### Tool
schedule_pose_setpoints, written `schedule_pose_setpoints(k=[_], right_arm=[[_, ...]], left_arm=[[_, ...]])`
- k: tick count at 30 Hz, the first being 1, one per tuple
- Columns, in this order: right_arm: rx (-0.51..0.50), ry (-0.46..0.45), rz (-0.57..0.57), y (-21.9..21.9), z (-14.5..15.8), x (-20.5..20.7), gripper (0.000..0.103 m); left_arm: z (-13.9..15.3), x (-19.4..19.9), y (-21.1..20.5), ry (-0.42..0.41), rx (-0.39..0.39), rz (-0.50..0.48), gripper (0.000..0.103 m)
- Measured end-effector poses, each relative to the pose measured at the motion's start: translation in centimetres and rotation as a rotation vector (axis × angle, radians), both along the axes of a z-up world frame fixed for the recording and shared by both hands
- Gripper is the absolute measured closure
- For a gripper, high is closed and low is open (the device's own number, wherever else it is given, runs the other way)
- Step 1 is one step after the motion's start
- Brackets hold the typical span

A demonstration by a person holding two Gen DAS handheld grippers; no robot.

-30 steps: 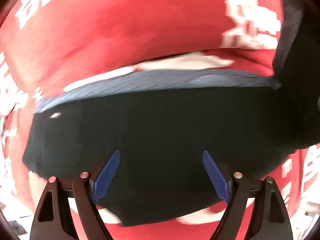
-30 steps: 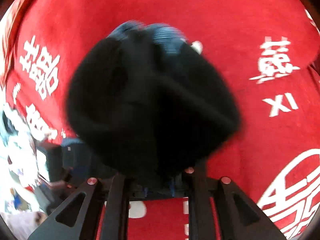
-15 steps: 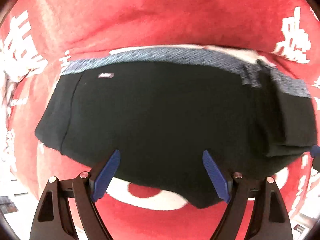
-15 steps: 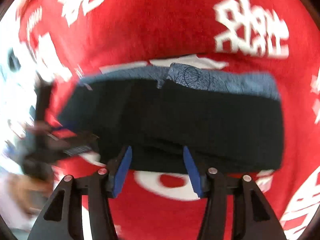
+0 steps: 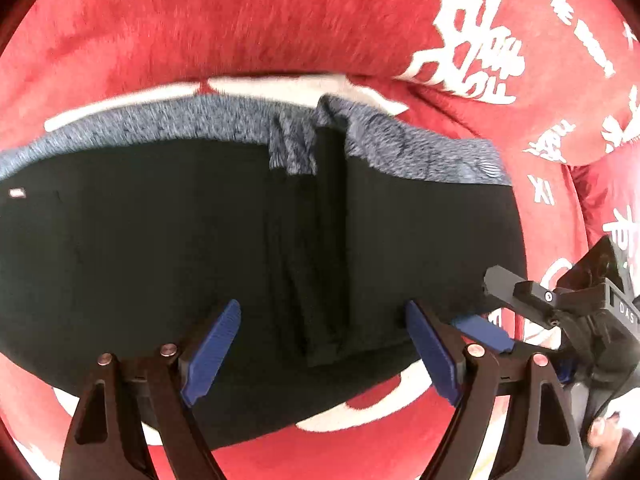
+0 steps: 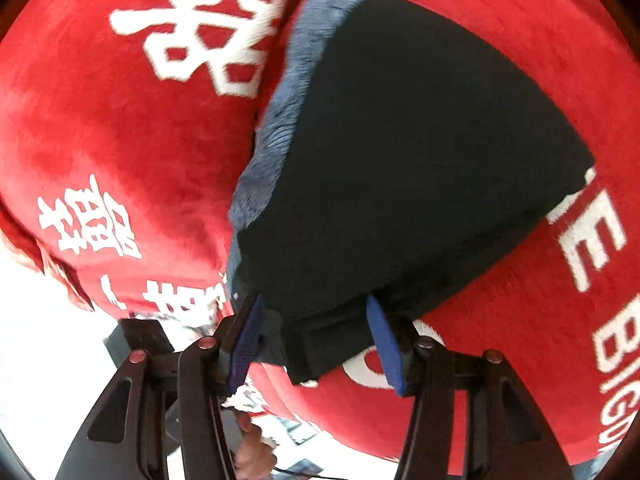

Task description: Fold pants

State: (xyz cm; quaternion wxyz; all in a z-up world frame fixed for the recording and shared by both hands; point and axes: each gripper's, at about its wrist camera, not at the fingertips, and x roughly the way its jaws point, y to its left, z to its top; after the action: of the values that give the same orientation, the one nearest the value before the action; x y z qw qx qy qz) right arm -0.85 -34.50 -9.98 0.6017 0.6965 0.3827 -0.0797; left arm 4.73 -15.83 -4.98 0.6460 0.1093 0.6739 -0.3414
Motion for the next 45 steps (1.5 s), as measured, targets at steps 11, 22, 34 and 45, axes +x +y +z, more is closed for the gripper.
schedule_pose_setpoints(k=[11,22,34,45], right_arm=[[0.060,-0.005,0.041,0.3,-0.7,-0.4,0.085],[0.106,-0.041,-0.052,0.8,-2.3,-0.1,0.046],[0.032,-0.009,0.039,2.3,-1.1,0.6,0.088],[-0.091,-0.061,0.297,1.8,3.8,0.9,0.060]], left_arm=[[1.5,-0.1,2.6,-0.110,0.064,0.000,0.017],[1.1,-0.2,3.1,-0.130,0.094,0.020,0.017],[3.4,0.8,5.5,-0.193,0.104,0.090,0.017],[5.0,0.1,1.9,-0.256,0.075,0.045,0.017]])
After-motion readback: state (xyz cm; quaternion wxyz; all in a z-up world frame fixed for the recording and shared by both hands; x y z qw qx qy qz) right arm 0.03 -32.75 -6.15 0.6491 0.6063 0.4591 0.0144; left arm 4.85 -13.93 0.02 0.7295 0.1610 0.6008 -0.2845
